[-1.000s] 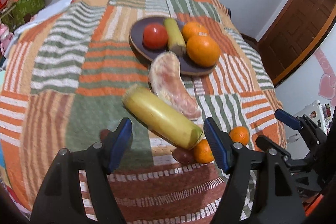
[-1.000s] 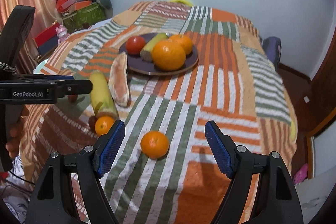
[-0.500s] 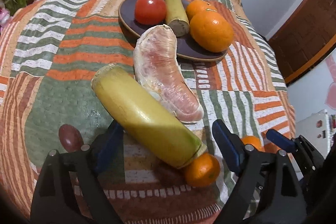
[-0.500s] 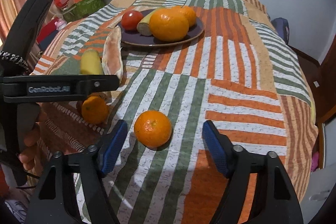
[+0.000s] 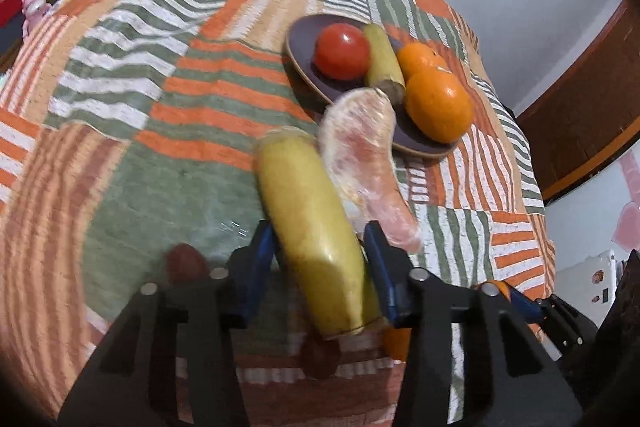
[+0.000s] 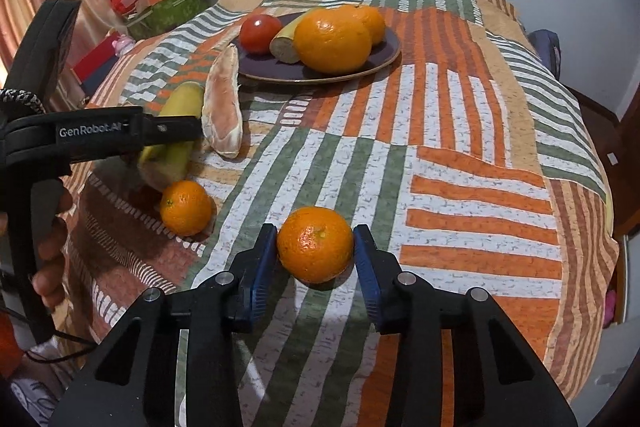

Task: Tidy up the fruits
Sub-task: 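Grasp the second yellow fruit with the left tool while the right tool grasps a tangerine, then lift the yellow fruit with the left tool while the right tool carries the tangerine toward the plate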

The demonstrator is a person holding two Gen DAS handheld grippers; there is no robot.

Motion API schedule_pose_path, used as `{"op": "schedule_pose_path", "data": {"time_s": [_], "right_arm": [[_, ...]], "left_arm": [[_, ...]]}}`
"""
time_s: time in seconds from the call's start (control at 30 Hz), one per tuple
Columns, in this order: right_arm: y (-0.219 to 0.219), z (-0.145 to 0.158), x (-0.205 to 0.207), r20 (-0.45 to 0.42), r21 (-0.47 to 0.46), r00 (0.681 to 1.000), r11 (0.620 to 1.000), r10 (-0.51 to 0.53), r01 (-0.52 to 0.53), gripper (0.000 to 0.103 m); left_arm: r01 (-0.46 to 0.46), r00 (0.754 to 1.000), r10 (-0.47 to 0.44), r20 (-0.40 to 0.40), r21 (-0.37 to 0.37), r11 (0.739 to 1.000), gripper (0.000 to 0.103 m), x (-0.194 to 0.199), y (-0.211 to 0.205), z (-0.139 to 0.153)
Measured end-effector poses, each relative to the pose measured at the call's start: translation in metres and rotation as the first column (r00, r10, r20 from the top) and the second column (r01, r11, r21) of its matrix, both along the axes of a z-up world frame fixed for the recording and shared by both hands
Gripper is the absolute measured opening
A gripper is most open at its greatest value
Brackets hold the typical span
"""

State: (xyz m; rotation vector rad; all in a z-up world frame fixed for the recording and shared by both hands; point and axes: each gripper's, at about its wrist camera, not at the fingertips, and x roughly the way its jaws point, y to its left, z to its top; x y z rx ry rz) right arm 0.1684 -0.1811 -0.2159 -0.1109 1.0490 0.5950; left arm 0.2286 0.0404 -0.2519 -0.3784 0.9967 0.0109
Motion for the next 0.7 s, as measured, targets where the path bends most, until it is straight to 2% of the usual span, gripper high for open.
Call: {"op": "schedule_pose_path", "data": {"time_s": [0.23,0.4,0.57,0.7], "right_arm": [[-0.005,0.009,0.000,0.022,0.014,1.000,1.000,-0.017,0.017,0.036],[-0.007,0.010,0.003,0.029,0.013,0.999,1.000,-0.022,0.022,0.036],[-0.007,0.007,0.005,0.021,0.008,1.000,1.000,-0.021,0.021,0.036],[-0.007,0.006,0.006,0.018,0.007,1.000,1.000,-0.019,0.019,0.036]], "left_arm": [[0.051,0.999,-0.051,-0.011,-0.004,0.999,0.036,-0.001,0.021,0.009],[0.111,0.992,-0.110,-0.057,0.016,0.994,0.036,0.005,0.025,0.009],[0.152,0.984,-0.145,-0.100,0.067,0.986,0.037,0.022,0.019,0.008],[0.166,0.979,-0.156,-0.131,0.073,0.983,0.037,0.039,0.018,0.001]]}}
